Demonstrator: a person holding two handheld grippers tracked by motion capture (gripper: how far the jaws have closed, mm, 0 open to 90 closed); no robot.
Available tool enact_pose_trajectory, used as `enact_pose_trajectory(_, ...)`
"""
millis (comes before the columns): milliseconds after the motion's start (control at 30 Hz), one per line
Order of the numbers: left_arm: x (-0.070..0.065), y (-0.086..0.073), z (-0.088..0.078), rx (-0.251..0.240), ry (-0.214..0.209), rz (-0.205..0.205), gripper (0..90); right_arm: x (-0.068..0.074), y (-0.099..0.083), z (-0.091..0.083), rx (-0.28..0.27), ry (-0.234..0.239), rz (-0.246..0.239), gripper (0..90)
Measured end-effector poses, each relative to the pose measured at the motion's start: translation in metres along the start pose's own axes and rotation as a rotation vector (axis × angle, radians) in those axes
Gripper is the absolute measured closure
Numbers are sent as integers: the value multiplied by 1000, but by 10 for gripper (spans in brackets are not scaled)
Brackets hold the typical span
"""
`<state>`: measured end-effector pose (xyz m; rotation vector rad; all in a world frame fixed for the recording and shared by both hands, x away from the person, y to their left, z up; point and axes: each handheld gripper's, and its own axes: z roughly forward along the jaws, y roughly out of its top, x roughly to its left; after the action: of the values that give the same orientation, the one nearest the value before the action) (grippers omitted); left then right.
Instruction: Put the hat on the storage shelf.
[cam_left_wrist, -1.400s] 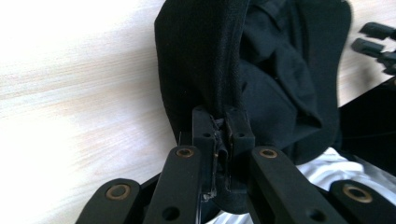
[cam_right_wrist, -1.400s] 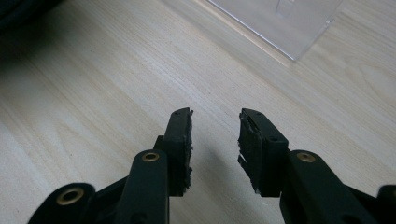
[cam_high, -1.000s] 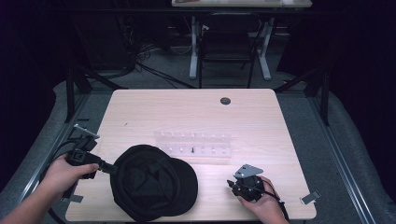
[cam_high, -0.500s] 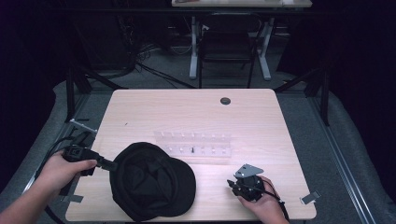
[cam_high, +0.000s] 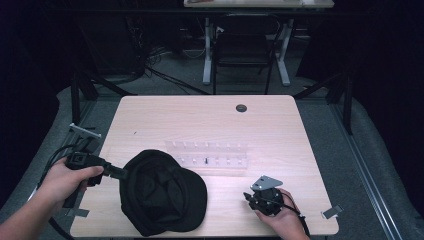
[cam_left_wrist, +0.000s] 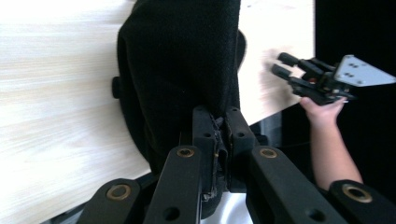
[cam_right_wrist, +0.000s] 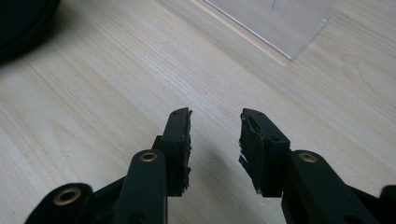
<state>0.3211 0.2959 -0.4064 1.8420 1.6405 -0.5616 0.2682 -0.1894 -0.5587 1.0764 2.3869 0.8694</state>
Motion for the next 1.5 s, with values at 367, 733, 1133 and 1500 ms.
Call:
enact_pose_trajectory(367,-7,-1,-7,-28,-118,-40,859,0,0,0,-1,-1,0,624)
enact_pose_trajectory(733,-8,0,-15,-45,-193,-76,859,0,-1,0,-2,-1,3,623)
enact_pose_trajectory(1133,-17,4,-35,-103,-221,-81,860,0,-1,1,-10,2,9,622)
enact_pose_trajectory(1500,-27,13,-60,-179,-223,-76,861,0,-1,1,-7,-2,7,622)
